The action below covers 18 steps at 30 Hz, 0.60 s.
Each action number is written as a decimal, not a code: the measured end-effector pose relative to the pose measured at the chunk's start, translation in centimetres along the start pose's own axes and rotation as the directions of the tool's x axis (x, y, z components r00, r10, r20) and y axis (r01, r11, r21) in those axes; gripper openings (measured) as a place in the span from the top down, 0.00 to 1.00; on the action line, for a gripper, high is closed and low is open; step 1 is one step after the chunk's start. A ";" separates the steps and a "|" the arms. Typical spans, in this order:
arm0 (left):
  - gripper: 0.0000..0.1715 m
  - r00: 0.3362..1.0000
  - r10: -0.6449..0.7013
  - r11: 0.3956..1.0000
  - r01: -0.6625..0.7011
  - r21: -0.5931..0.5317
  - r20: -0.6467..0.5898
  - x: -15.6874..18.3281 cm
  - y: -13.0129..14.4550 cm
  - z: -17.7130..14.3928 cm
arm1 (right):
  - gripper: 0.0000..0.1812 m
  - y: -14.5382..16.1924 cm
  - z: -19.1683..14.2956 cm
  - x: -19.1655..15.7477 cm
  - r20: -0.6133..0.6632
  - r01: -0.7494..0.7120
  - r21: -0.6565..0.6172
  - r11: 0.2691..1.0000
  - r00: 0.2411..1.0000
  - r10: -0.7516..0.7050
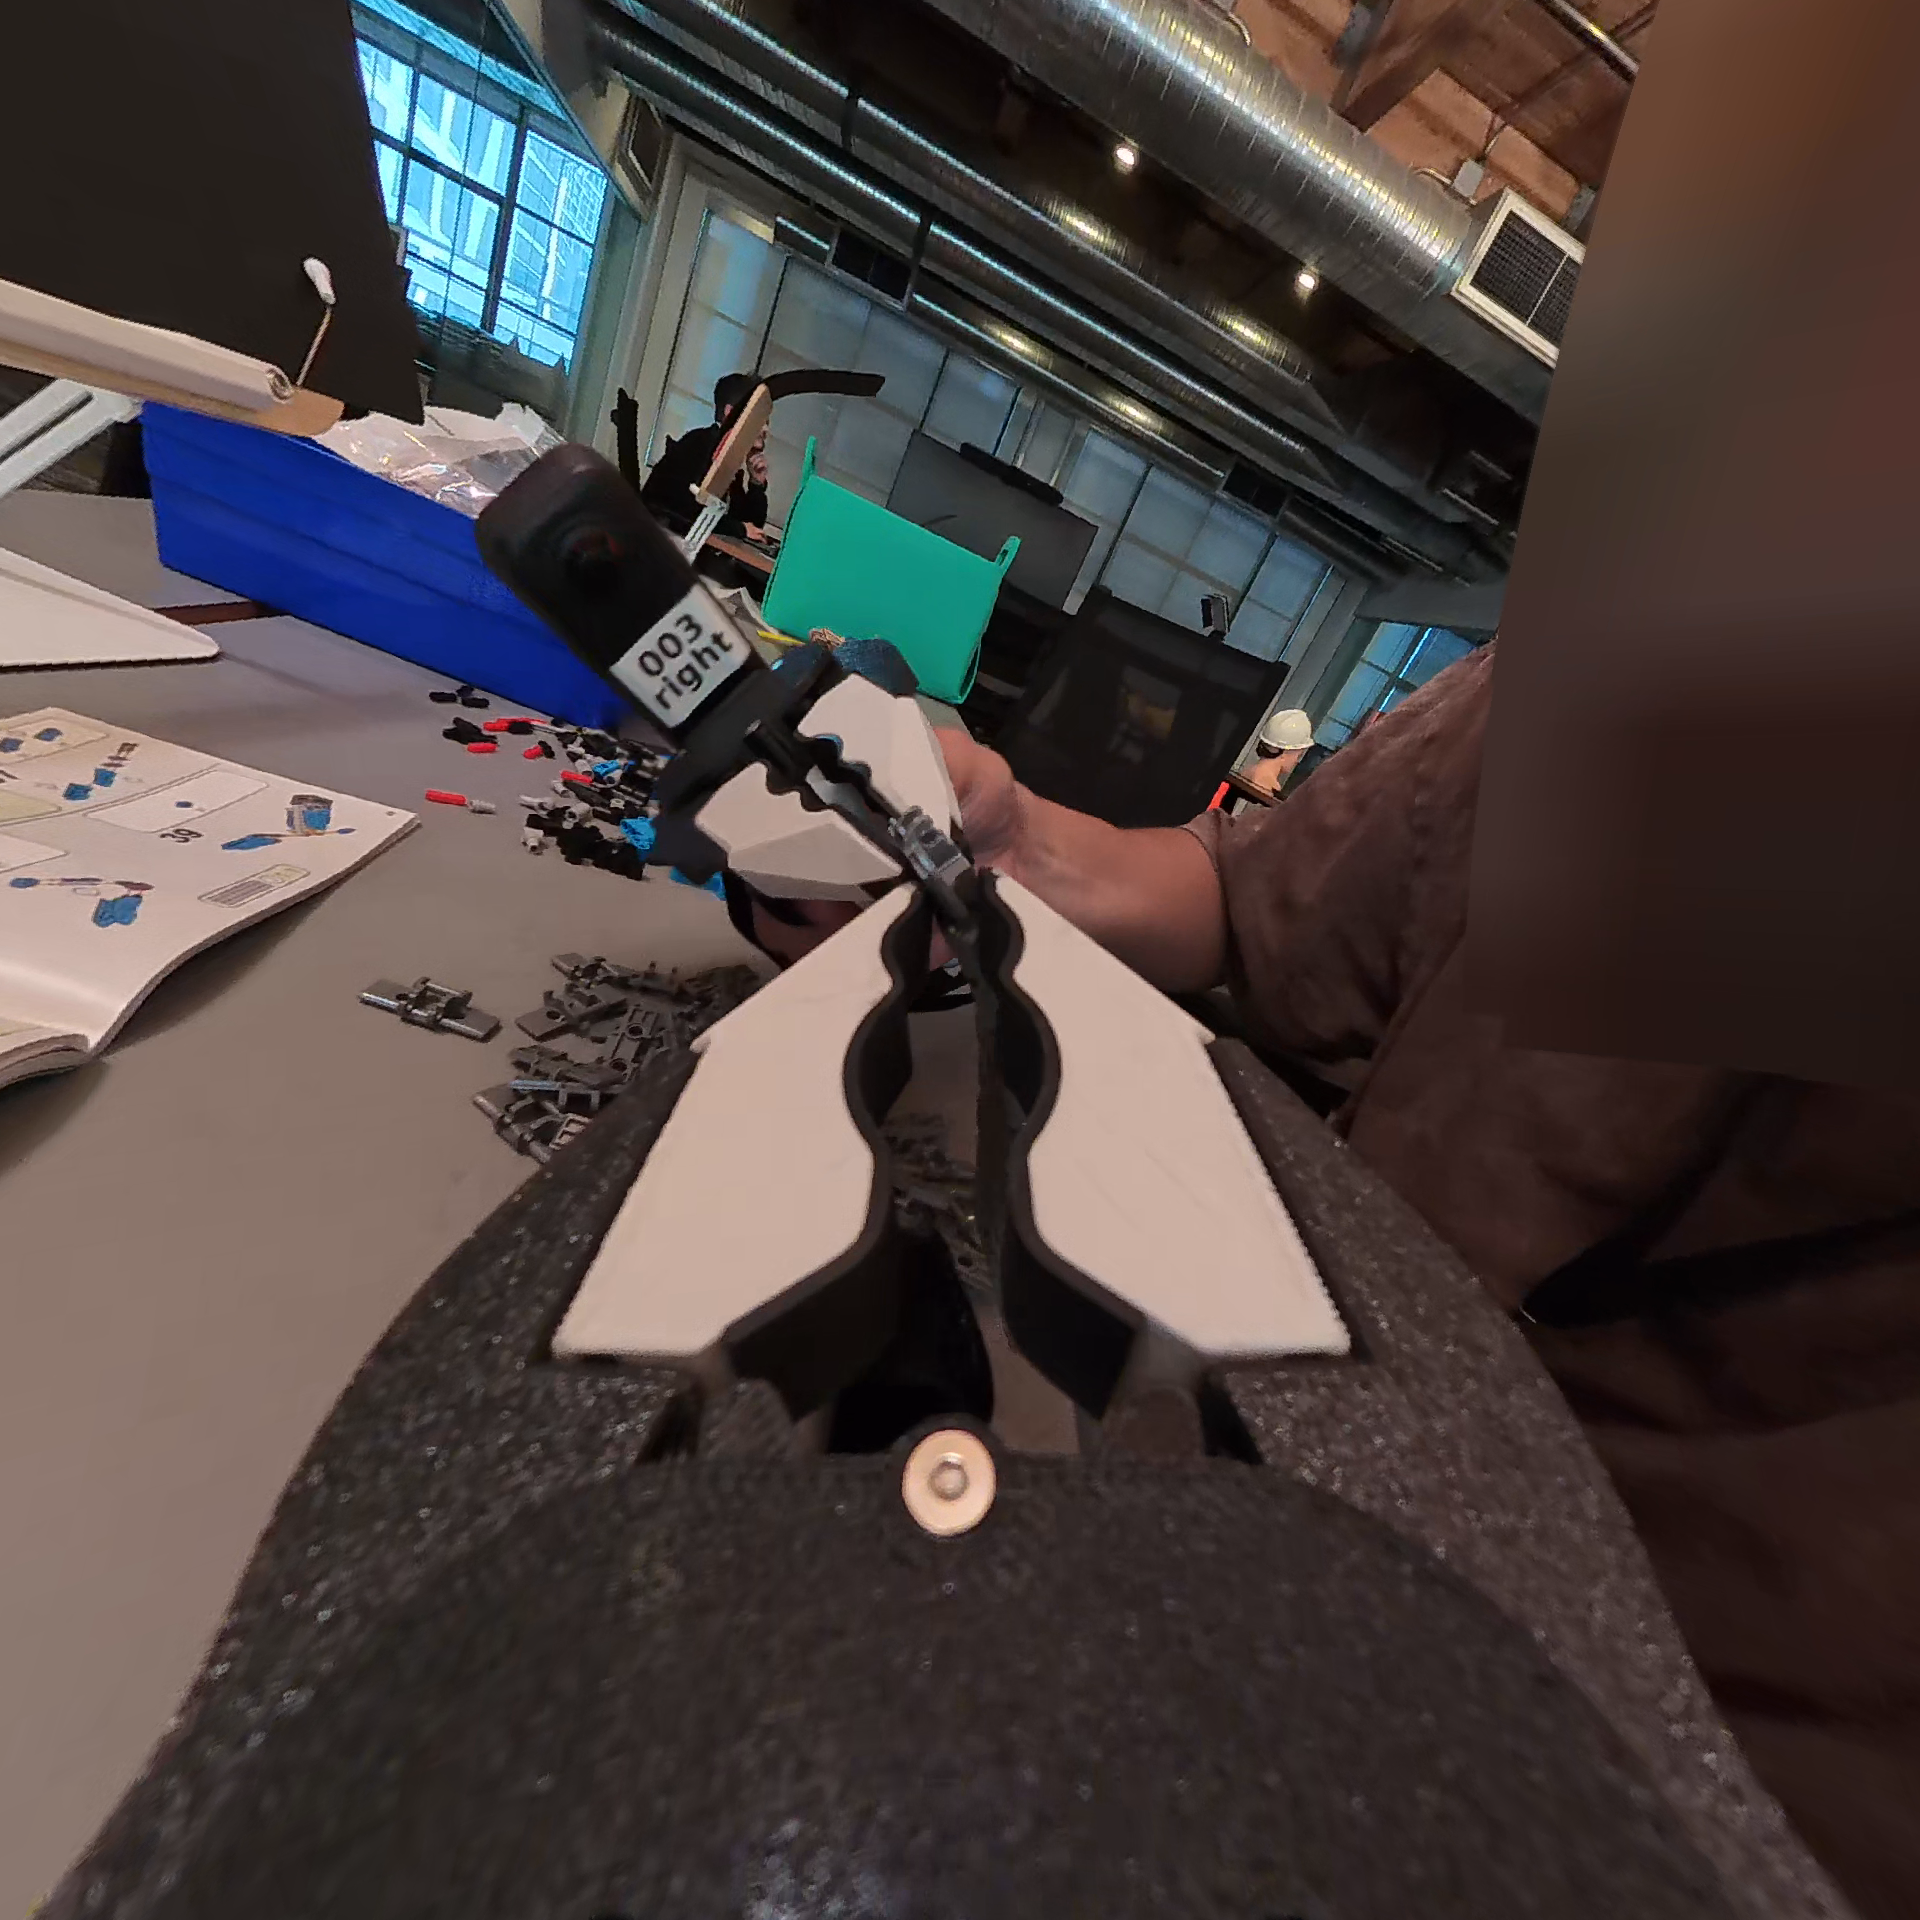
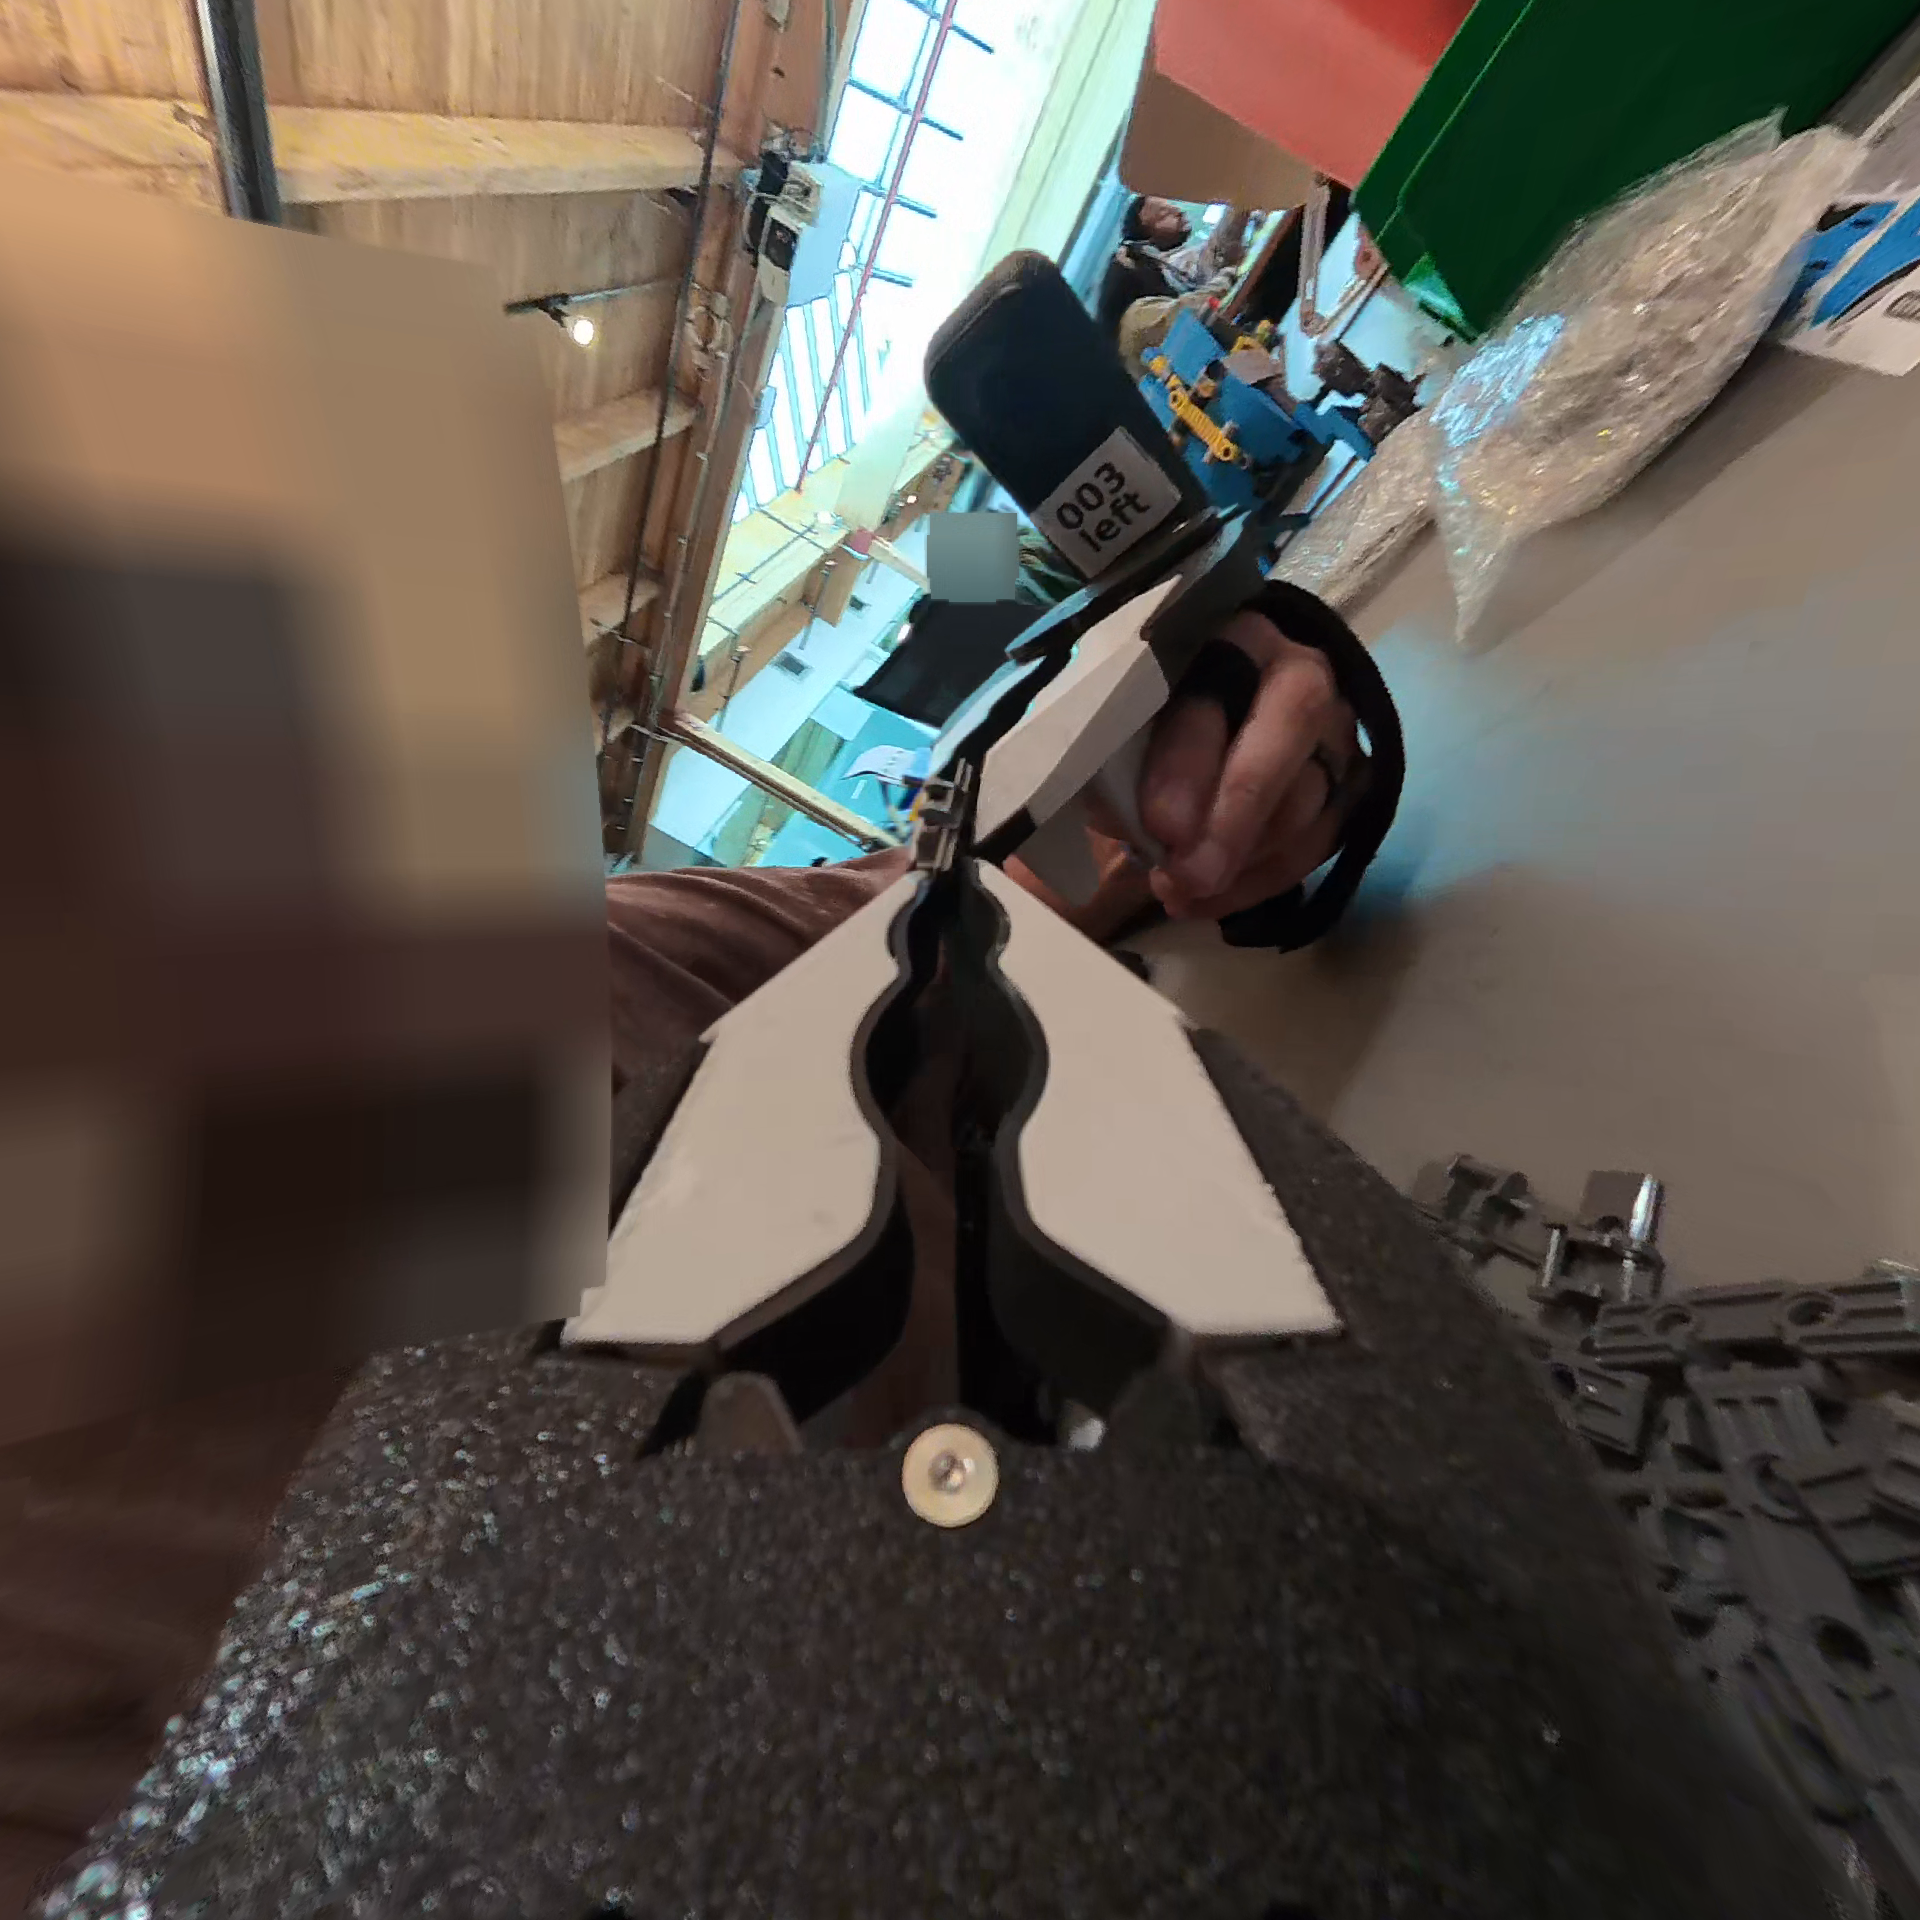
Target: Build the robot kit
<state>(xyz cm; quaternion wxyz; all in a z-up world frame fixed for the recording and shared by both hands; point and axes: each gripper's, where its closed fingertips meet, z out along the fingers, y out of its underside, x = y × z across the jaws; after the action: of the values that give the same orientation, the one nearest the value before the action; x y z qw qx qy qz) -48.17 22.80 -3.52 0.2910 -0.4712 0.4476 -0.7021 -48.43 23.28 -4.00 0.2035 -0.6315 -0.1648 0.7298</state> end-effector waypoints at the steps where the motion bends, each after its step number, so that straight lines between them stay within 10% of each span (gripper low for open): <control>1: 0.96 1.000 -0.010 1.000 0.010 0.002 0.002 -0.1 0.0 0.0 | 0.98 -0.1 0.0 0.1 -0.016 0.012 0.001 1.000 1.000 -0.012; 18: 0.98 0.956 -0.289 0.957 0.289 0.003 -0.045 -2.0 0.5 -0.7 | 0.99 -0.3 -1.0 1.6 -0.294 0.324 -0.160 0.933 0.886 -0.358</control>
<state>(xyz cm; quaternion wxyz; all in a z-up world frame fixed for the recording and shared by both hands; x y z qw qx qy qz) -48.03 24.48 -4.84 0.1777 -0.5145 0.3770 -0.7494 -47.62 24.29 -5.37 0.3186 -0.7120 -0.2767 0.5612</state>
